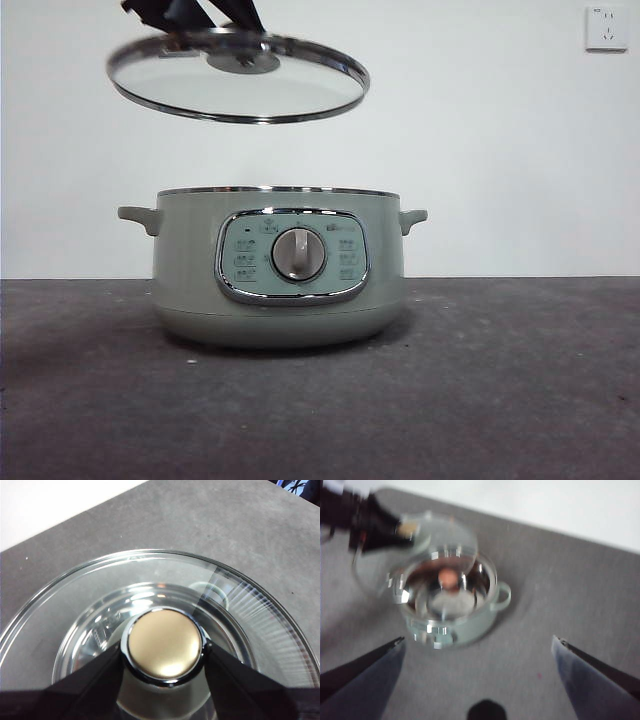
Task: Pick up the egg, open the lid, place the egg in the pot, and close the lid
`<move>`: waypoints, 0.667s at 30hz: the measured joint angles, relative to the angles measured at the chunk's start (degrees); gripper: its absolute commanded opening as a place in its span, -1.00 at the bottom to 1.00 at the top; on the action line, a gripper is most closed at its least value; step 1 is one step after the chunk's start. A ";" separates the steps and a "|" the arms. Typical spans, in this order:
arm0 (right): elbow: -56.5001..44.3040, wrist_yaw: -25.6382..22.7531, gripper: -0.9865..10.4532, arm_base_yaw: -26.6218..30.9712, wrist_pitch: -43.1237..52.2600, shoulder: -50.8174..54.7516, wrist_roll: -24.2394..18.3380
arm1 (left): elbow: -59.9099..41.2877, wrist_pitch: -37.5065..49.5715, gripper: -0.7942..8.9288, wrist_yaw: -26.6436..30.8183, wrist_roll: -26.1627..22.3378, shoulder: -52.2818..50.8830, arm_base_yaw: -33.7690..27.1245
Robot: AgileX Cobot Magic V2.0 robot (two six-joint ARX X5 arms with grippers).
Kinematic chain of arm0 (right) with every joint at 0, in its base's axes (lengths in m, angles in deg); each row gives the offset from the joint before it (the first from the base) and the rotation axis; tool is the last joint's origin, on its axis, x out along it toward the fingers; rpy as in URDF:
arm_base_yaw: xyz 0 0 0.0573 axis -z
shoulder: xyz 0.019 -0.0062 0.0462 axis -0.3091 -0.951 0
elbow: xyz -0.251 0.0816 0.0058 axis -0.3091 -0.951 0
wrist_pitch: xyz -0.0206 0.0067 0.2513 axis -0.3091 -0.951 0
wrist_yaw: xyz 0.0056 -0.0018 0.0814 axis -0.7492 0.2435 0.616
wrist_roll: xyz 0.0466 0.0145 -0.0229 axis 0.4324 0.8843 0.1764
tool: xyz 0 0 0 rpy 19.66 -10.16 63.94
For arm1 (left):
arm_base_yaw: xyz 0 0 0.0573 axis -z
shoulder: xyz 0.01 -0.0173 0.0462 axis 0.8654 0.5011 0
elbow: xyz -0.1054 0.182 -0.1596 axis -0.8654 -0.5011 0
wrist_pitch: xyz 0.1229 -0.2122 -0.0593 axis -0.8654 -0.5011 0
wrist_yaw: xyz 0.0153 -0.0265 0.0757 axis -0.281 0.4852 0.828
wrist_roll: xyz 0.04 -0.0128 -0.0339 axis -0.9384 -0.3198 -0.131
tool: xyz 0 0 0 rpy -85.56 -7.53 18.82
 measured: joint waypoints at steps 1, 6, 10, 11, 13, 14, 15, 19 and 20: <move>-2.23 0.00 0.04 0.00 -0.02 1.51 0.00 | 0.00 0.52 -0.85 -0.02 0.00 0.52 0.02; -12.39 -2.16 0.04 0.00 0.02 8.79 0.11 | 0.00 1.38 -0.85 -0.02 0.00 4.42 0.70; -18.05 -2.80 0.04 0.00 1.33 14.25 1.07 | -0.04 1.62 -0.85 0.04 0.00 7.56 1.44; -18.93 -3.26 0.04 0.00 1.33 15.52 1.44 | -0.04 2.03 -0.85 0.07 0.00 8.00 1.60; -19.85 -3.61 0.04 0.00 0.96 17.22 1.99 | -0.04 3.04 -0.85 0.11 0.00 8.39 1.81; -20.26 -3.61 0.04 0.00 0.87 17.53 2.12 | -0.04 3.17 -0.85 0.09 0.00 8.61 1.90; -20.63 -3.63 0.04 0.00 0.68 17.59 2.27 | -0.04 3.21 -0.85 0.15 0.00 9.01 1.95; -21.07 -4.72 0.04 0.00 0.61 17.59 2.47 | -0.04 3.15 -0.85 1.46 0.00 11.37 2.34; -21.14 -4.94 0.04 0.00 0.59 17.62 2.47 | -0.04 2.93 -0.85 1.51 -0.02 11.50 2.36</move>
